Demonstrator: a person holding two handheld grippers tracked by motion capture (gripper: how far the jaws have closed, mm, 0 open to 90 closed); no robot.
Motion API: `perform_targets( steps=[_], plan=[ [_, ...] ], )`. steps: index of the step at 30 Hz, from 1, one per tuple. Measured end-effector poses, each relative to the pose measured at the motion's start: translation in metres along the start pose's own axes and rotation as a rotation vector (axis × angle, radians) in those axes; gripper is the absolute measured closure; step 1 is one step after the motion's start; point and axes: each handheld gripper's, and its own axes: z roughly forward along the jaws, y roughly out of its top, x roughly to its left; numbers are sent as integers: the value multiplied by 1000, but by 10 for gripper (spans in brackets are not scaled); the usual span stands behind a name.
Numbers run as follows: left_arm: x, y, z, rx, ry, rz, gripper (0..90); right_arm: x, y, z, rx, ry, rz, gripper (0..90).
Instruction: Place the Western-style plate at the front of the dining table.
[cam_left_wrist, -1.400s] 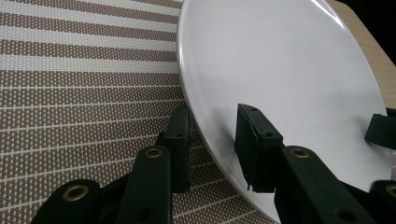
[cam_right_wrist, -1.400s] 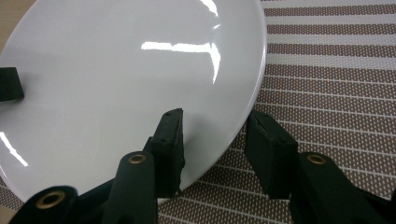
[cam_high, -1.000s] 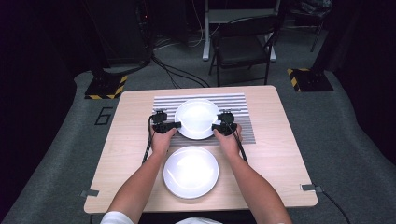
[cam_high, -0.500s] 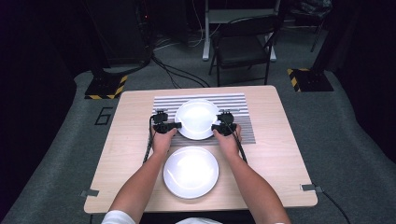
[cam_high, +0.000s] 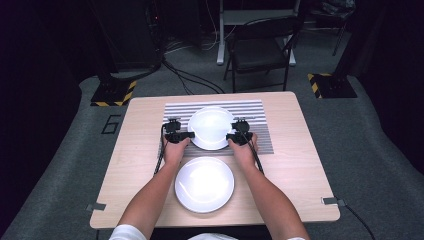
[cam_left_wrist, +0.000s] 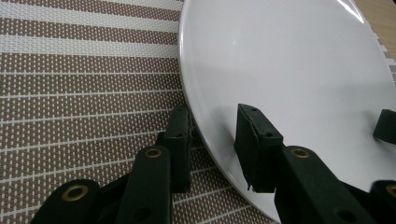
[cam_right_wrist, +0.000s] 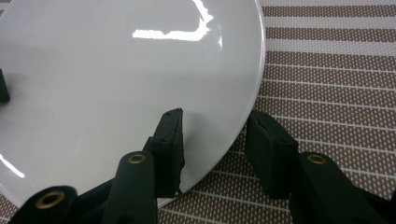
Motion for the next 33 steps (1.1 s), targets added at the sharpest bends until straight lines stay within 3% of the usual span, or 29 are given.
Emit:
perform_targets(
  steps=[14, 26, 33],
  plan=[
    [-1, 1, 1, 14, 22, 36, 659, -2, 0, 2, 13, 14, 15, 555],
    [1, 0, 3, 22, 11, 6, 643, -3, -1, 3, 35, 33, 52, 546],
    [1, 0, 3, 30, 9, 16, 635, -5, -1, 3, 38, 40, 55, 534]
  ],
)
